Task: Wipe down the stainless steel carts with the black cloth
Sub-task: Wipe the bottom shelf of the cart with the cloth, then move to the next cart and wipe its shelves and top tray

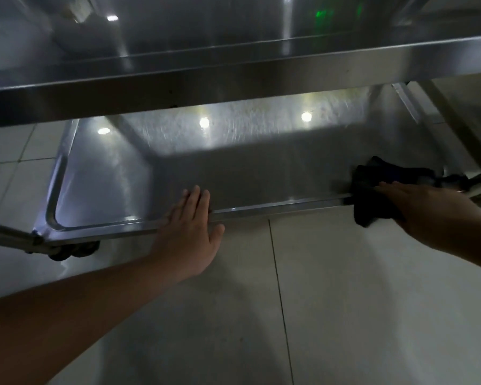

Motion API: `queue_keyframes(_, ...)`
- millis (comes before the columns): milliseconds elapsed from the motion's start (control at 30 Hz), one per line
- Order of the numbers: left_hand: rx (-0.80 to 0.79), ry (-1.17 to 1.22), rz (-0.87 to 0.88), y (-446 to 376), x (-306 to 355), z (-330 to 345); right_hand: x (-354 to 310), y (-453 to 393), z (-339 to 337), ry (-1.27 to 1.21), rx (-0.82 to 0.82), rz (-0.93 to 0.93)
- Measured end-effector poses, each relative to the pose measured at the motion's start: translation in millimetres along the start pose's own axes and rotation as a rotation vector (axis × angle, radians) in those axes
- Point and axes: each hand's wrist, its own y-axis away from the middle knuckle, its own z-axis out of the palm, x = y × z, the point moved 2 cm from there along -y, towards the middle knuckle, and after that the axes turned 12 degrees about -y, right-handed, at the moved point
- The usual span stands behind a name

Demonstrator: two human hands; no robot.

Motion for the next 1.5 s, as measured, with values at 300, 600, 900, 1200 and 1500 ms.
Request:
queue_keyframes(300,-0.110,0.068,0.039,-8,-7,-23,-127,-19,-33,-0.316,-0.185,-0.068)
queue_keyframes(600,-0.425,0.121,0.031,94,-9,-109,-210,71,-96,-0.519,-0.482,0.179)
queue_keyframes(900,-0.652,0.268,-0.128,255,-77,-267,-272,161,-282,-0.405,-0.691,0.217)
queue_keyframes(1200,-0.560,0.389,-0.376,363,-203,-460,-401,115,-523,-0.272,-0.687,-0.062)
queue_keyframes(1500,-0.360,0.343,-0.418,396,-357,-610,-563,70,-709,-0.220,-0.514,-0.372)
